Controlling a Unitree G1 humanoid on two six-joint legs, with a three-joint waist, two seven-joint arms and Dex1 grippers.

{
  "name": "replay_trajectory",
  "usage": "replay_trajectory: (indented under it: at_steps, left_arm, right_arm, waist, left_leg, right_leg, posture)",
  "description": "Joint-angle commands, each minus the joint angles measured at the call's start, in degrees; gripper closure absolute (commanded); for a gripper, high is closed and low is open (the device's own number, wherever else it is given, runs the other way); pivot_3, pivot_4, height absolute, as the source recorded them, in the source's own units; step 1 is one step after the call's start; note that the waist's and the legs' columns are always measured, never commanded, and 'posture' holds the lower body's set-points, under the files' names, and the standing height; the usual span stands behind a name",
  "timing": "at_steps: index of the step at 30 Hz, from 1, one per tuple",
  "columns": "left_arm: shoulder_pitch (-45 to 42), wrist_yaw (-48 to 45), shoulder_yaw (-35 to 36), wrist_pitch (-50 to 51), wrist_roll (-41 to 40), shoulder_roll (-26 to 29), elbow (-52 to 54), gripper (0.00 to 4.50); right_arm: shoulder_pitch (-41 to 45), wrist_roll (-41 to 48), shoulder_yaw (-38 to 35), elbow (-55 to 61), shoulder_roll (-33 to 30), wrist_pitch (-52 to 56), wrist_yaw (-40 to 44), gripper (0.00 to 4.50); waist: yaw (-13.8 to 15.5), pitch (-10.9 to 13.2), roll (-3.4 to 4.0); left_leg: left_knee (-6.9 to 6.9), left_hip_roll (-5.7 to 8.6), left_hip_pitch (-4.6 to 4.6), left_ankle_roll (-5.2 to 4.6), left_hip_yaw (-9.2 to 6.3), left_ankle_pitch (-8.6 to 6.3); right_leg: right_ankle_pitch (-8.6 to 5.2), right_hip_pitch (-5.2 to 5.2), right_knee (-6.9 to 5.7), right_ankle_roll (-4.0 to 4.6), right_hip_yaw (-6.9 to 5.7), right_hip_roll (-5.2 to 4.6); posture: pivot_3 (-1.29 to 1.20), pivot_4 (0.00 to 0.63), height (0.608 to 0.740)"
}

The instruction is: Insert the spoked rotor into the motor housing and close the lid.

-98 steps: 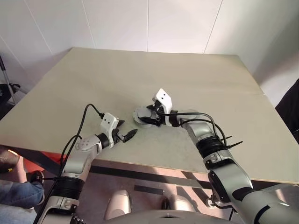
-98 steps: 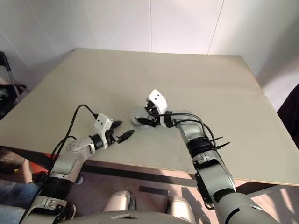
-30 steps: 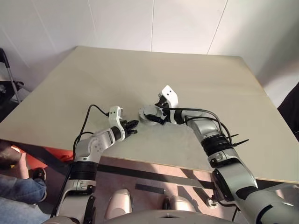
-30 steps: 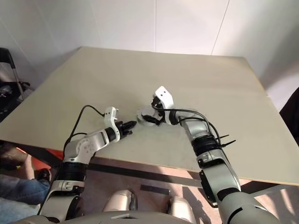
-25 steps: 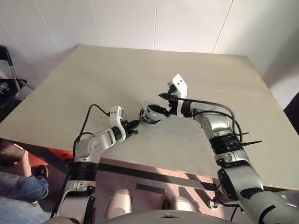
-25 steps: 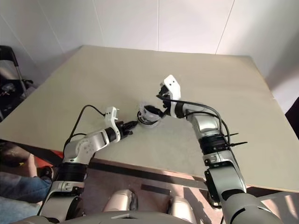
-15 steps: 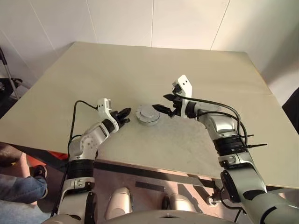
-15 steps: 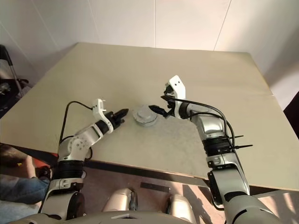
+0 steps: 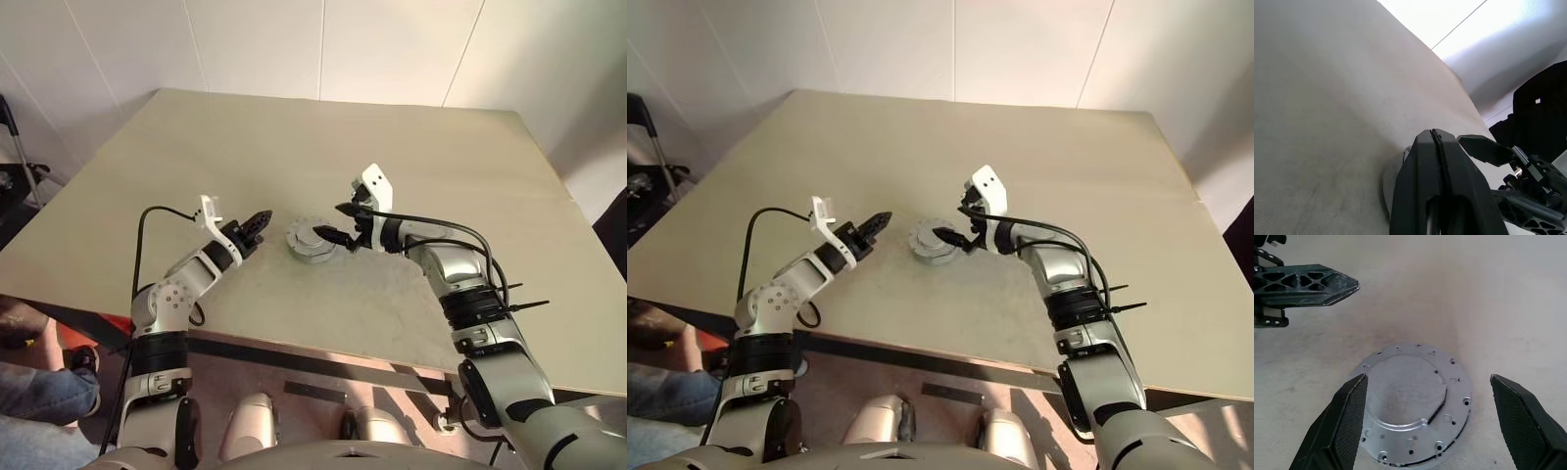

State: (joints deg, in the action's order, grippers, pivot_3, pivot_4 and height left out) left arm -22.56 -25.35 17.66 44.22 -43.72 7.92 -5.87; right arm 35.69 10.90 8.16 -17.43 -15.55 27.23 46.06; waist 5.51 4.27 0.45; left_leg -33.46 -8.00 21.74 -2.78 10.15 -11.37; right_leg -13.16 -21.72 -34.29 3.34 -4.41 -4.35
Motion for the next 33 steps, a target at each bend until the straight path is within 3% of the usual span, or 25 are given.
replay_trajectory:
  at_steps: [1,7,11,20,26,33]
  left_arm:
    - [-0.1,-0.9,-0.15,-0.43,-0.63,1.05,1.91,4.5]
    - [0.1,-0.94,-0.27,-0.75,-0.52,1.89,1.9,4.5]
    - [0.64,-0.77,-0.61,-0.9,-0.38,1.87,2.41,4.5]
    - [1.7,-0.47,-0.98,-1.46,-0.09,1.89,2.99,4.5]
    - [1.55,-0.31,-0.28,-2.21,0.0,2.62,2.18,4.5]
    - [1.67,-0.32,-0.14,-2.73,0.03,3.2,1.67,4.5]
  right_arm:
    - [-0.53,-0.56,2.04,2.14,1.52,-1.96,0.07,0.01]
    - [0.43,-2.24,3.13,-3.44,4.0,-4.34,-1.49,0.01]
    - [2.0,-3.86,3.47,-8.22,4.82,-6.88,-2.76,0.01]
    - [3.83,-6.28,3.98,-13.5,5.15,-11.12,-3.9,0.01]
    - [4.15,-6.42,3.18,-13.82,4.88,-12.29,-4.05,1.37]
    - [4.17,-6.07,2.24,-11.68,3.82,-12.18,-3.66,1.36]
  waist:
    - [-0.01,0.0,0.0]
    - [-0.07,0.01,-0.01]
    - [-0.15,0.03,-0.03]
    - [-0.19,0.02,-0.04]
    - [-0.15,0.02,-0.04]
    - [-0.06,0.02,-0.04]
  left_leg:
    - [-0.05,-0.01,0.0,0.0,0.0,0.0]
    - [-0.58,-0.17,-0.09,0.21,-0.01,-0.12]
    - [-0.63,-0.17,-0.64,0.22,-0.01,-0.14]
    - [-0.6,-0.18,-0.59,0.25,0.0,-0.13]
    - [-0.61,-0.18,-0.61,0.24,-0.01,-0.14]
    - [-0.61,-0.18,-0.61,0.24,-0.01,-0.13]
  right_leg:
    - [-0.01,-0.01,-0.07,0.01,0.0,0.0]
    - [-0.05,0.12,-0.49,0.06,0.0,0.01]
    - [-0.07,0.68,-0.46,0.01,0.01,0.01]
    - [-0.06,0.63,-0.47,0.04,0.02,0.02]
    - [-0.06,0.65,-0.48,0.03,0.02,0.02]
    - [-0.06,0.66,-0.48,0.03,0.02,0.02]
  posture:
    - [0.0,0.0,0.74]
    - [0.0,0.0,0.74]
    - [0.0,0.0,0.74]
    - [0.0,0.0,0.74]
    - [0.0,0.0,0.74]
    - [0.0,0.0,0.74]
